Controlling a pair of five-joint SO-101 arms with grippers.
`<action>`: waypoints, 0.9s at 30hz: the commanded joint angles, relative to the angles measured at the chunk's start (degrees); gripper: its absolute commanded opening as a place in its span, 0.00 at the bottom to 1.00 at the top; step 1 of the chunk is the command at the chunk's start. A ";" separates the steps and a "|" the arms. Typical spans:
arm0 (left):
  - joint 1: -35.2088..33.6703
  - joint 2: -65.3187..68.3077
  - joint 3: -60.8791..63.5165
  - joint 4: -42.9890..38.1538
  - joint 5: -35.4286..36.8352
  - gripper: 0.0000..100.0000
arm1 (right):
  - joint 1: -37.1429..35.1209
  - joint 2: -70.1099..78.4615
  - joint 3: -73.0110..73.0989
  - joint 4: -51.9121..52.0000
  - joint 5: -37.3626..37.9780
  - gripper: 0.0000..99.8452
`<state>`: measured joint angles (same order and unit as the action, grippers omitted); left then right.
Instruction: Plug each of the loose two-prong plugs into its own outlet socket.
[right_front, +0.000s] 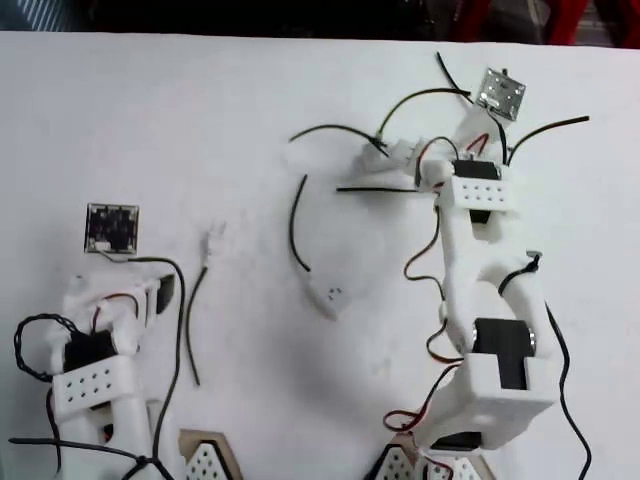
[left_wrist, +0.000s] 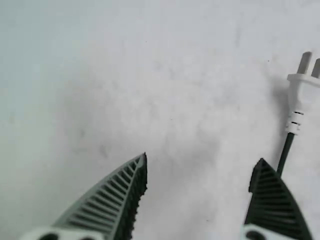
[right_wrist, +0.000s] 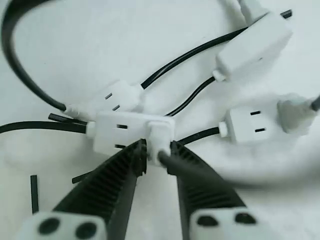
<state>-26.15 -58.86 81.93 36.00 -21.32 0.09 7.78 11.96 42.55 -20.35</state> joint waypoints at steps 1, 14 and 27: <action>0.40 -1.01 0.00 -1.14 -0.62 0.32 | -0.48 -4.35 -4.75 6.55 -0.44 0.18; 0.40 -1.01 0.00 -1.14 -0.62 0.32 | -25.36 -18.68 -2.11 25.01 0.00 0.15; 0.40 -1.01 0.00 -1.23 -0.53 0.32 | -46.02 -7.87 8.70 -2.51 -0.18 0.15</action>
<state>-26.15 -58.86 81.93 36.00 -21.32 -42.99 -1.27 21.01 43.78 -20.35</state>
